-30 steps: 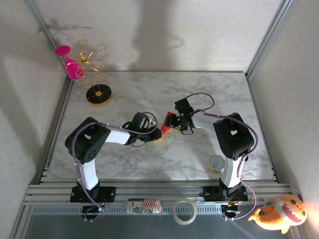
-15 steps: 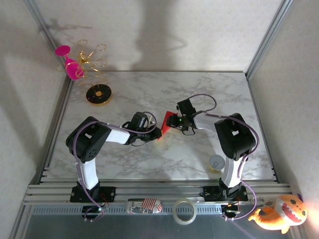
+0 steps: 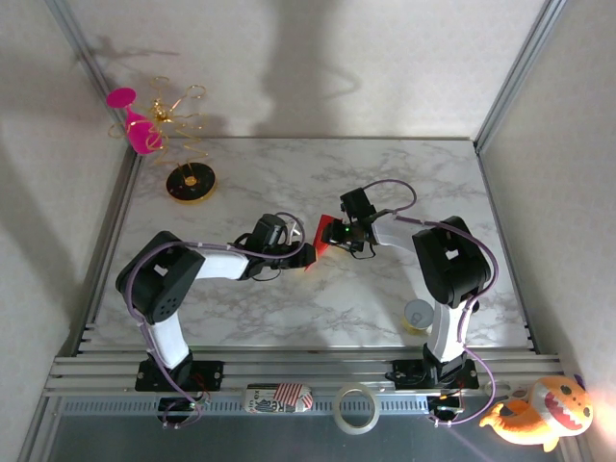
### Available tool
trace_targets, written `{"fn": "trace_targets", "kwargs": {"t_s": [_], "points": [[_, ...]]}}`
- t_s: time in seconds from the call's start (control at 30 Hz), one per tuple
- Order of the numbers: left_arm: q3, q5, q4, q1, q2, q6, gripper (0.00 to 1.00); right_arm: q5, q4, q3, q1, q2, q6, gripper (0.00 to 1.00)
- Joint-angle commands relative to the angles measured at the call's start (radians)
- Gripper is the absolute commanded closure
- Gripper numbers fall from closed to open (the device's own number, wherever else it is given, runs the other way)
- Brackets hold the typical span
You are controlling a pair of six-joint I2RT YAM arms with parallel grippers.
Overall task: Fold a paper plane with a square sheet of paper (pick it up from the middle)
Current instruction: Fold the wing for the fifth time at the center of the table.
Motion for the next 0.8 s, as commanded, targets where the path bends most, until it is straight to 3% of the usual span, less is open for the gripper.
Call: {"fn": "trace_targets", "kwargs": {"t_s": [0.0, 0.3, 0.77], "points": [[0.037, -0.039, -0.029, -0.019, -0.011, 0.111, 0.64, 0.106, -0.029, -0.042, -0.004, 0.146, 0.007, 0.54], [0.084, -0.111, -0.09, -0.043, 0.038, 0.222, 0.65, 0.105, -0.035, -0.033, -0.004, 0.153, 0.007, 0.53], [0.102, -0.106, -0.084, -0.044, 0.078, 0.227, 0.67, 0.102, -0.042, -0.026, -0.004, 0.157, 0.002, 0.53]]}}
